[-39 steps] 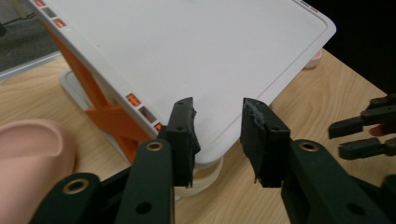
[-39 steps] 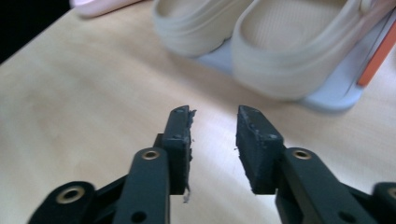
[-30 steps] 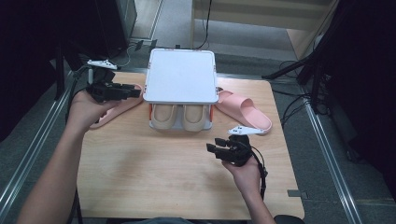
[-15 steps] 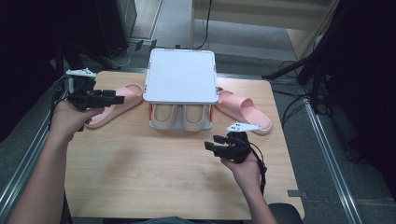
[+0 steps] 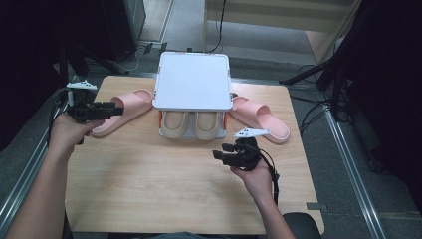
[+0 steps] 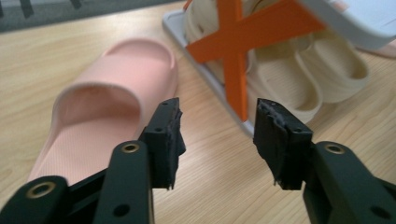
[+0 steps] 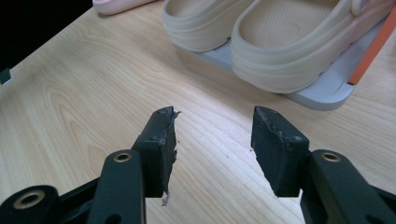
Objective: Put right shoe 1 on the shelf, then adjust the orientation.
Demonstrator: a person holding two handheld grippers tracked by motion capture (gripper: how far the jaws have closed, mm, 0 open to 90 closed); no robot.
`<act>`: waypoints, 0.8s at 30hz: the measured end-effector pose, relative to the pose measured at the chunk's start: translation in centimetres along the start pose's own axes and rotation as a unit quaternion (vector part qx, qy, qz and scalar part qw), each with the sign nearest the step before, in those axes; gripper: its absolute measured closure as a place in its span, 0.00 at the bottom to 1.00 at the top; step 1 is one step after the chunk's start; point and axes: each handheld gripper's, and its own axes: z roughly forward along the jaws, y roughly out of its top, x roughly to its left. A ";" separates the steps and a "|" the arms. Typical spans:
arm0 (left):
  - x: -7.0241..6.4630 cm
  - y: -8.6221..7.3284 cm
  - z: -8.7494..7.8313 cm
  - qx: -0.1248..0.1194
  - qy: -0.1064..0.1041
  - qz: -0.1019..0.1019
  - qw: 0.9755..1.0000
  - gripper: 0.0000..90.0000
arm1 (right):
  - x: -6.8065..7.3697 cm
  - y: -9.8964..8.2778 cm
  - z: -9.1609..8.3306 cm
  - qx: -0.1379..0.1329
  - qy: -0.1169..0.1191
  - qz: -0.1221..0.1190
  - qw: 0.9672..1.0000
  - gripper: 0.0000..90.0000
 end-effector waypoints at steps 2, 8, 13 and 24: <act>0.4 -0.3 0.3 0.004 0.002 -0.001 1.000 0.62 | 0.1 -0.1 0.1 0.000 0.000 0.004 1.000 0.56; 1.7 -0.4 1.1 -0.004 0.002 -0.010 1.000 0.72 | 0.3 -0.4 0.1 0.003 -0.002 0.003 1.000 0.56; 2.8 -0.2 2.2 -0.006 -0.007 -0.014 1.000 0.82 | 0.1 -1.0 -0.2 0.001 -0.004 0.013 1.000 0.56; 5.4 -0.8 4.1 -0.002 0.023 -0.022 0.999 0.93 | -0.2 -2.1 -1.7 -0.012 -0.035 0.027 0.999 0.57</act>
